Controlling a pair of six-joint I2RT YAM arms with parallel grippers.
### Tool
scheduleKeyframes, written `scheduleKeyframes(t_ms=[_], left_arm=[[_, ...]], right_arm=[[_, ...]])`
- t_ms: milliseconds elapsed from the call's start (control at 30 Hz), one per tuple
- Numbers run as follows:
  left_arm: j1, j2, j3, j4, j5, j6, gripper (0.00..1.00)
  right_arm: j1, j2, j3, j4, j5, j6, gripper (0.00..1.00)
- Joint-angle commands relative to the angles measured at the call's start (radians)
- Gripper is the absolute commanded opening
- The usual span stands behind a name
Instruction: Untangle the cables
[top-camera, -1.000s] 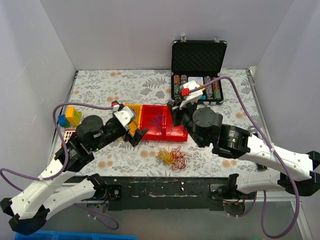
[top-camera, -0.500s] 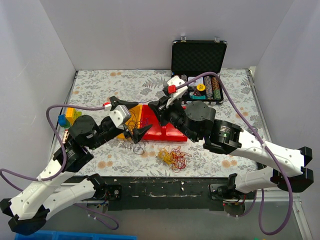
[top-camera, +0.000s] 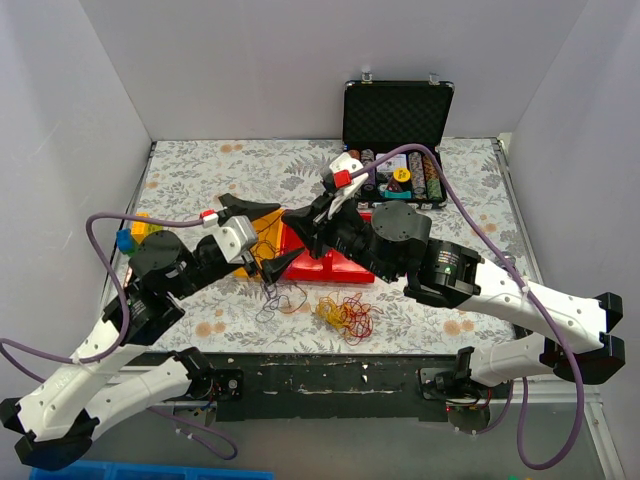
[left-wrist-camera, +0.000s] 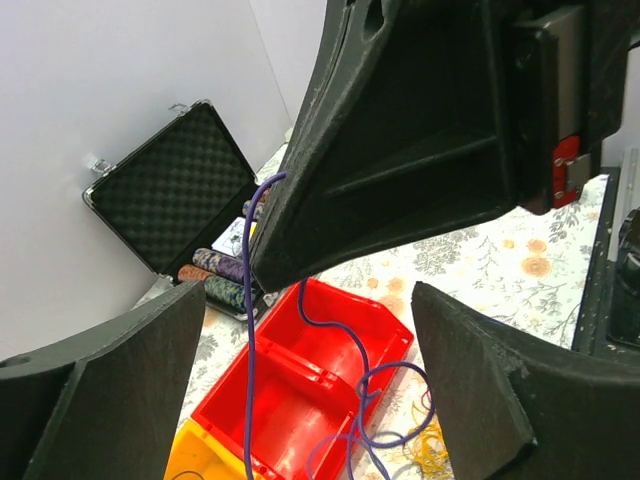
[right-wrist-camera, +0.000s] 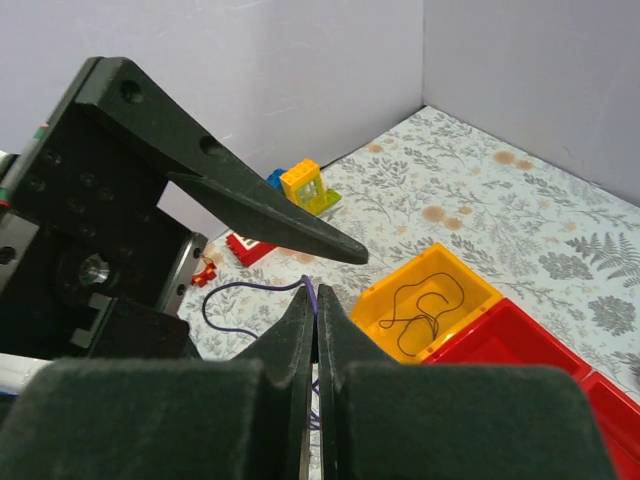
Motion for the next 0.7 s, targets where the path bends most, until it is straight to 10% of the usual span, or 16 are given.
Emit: scheduleKeyframes(t_ms=[0,333,400,667], left_arm=[[0.001,0.015,-0.002,0.005,-0.002,0.02,0.77],[0.001,0.029,0.017,0.002,-0.058,0.009,0.17],[0.001,0.041,0.043,-0.016,-0.059,0.007,0.0],[0.001,0.07,0.208,-0.088,-0.068,0.004,0.0]], right_arm=[[0.004,-0.014,0.025,0.089,-0.067,0.052,0.01],[0.005,-0.054,-0.034,0.118,-0.082,0.06,0.01],[0.005,-0.075,-0.054,0.124,-0.06,0.052,0.13],[0.005,-0.261,-0.27,0.184,0.097,0.06,0.69]])
